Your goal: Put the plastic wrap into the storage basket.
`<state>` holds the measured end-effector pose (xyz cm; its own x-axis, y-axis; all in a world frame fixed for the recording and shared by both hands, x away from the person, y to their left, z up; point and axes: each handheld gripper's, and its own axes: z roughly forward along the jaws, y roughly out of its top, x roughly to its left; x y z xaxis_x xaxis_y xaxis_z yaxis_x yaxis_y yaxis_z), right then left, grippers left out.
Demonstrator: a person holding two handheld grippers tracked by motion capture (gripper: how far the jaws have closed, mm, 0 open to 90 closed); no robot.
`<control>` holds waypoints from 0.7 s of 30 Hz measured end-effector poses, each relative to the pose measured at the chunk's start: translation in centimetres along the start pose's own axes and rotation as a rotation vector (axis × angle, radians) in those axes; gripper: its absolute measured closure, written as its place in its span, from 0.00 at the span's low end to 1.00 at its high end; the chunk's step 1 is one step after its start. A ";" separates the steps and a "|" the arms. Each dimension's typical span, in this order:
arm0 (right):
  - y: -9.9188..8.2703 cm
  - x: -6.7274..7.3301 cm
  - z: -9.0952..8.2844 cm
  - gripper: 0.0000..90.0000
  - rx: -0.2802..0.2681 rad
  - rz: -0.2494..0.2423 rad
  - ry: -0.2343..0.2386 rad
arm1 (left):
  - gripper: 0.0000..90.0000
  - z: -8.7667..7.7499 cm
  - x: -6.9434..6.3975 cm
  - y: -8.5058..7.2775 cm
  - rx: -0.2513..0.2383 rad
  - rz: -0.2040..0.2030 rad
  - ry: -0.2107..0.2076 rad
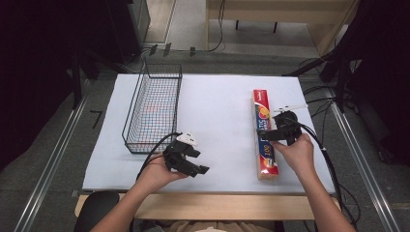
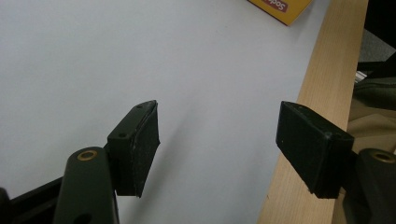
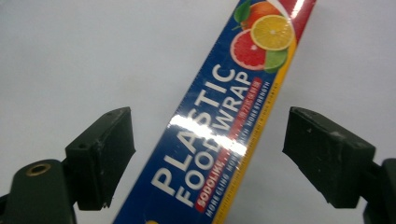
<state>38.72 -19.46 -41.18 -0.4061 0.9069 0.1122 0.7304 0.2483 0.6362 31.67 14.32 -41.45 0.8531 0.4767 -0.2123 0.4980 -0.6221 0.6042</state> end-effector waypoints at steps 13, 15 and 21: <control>0.3 0.2 3.1 0.16 0.080 0.049 -0.032 | 0.34 0.1 0.1 -0.1 0.005 0.005 0.004; 0.3 0.2 3.6 0.17 0.097 0.045 -0.039 | 0.34 0.1 0.1 -0.1 0.007 0.006 0.003; 0.5 0.1 4.7 0.18 0.146 0.052 -0.062 | 0.34 0.3 0.2 -0.1 0.014 -0.001 -0.002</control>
<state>41.62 -17.60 -44.49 -0.3349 0.9378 0.0921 0.8231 0.2436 0.5130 31.81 14.26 -41.80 0.8529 0.4759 -0.2145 0.5008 -0.6300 0.5936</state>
